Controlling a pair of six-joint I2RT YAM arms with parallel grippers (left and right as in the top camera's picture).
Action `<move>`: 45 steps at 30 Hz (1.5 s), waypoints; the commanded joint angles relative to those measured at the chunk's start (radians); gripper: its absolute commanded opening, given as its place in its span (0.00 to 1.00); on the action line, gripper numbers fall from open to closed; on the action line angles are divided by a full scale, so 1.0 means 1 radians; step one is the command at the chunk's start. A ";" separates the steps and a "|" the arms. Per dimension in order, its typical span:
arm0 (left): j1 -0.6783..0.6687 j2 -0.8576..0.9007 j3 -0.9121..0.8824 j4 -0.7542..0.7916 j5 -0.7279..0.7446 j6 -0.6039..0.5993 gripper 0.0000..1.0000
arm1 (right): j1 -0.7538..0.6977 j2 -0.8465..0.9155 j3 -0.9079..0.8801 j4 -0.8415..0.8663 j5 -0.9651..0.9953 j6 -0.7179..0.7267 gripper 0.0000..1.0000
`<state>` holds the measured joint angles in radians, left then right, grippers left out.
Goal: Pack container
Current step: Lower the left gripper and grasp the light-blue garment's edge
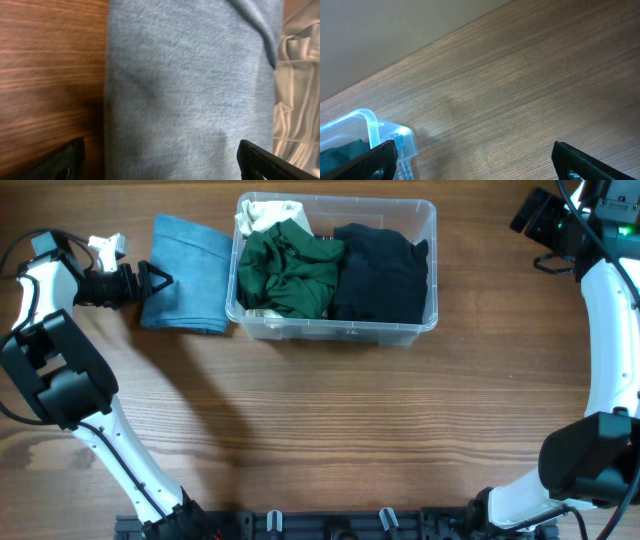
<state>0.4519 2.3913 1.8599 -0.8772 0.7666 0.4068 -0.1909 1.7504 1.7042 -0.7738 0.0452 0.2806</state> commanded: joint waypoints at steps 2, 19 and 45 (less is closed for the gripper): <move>-0.029 0.066 -0.009 -0.002 0.034 0.013 1.00 | 0.003 0.013 -0.009 0.002 -0.005 0.010 1.00; -0.116 0.066 -0.009 -0.007 0.146 0.012 0.20 | 0.003 0.013 -0.009 0.002 -0.005 0.010 1.00; -0.077 0.000 -0.007 -0.017 0.295 -0.214 0.04 | 0.003 0.013 -0.009 0.002 -0.005 0.011 1.00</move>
<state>0.3824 2.4275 1.8595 -0.8818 0.9623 0.2623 -0.1909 1.7504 1.7042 -0.7738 0.0448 0.2840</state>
